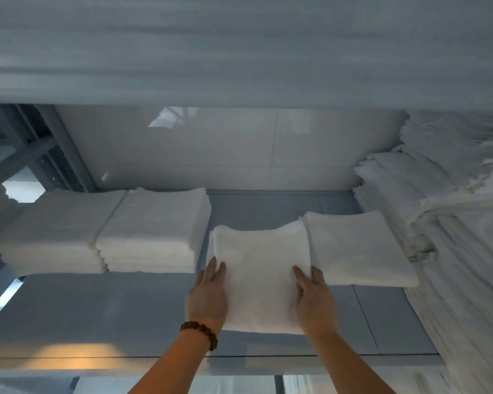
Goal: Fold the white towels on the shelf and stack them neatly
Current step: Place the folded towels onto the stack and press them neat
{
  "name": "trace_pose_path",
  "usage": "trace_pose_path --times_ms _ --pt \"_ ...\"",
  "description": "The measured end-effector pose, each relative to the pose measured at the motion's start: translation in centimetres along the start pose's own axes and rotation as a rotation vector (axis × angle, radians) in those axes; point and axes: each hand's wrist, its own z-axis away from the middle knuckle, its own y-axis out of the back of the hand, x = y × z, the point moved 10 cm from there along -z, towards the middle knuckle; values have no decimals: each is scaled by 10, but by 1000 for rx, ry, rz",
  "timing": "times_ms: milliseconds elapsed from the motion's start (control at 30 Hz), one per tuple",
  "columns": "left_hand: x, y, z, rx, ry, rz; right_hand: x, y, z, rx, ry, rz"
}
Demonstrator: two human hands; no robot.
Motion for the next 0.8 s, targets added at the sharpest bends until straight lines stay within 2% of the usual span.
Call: trace_pose_path --times_ms 167,367,800 --pt "9 51 -2 152 -34 35 -25 36 -9 98 69 -70" --pt "-7 92 -1 229 -13 33 -68 55 -13 133 141 -97" --pt "-115 181 -10 388 -29 62 -216 40 -13 252 343 -187"
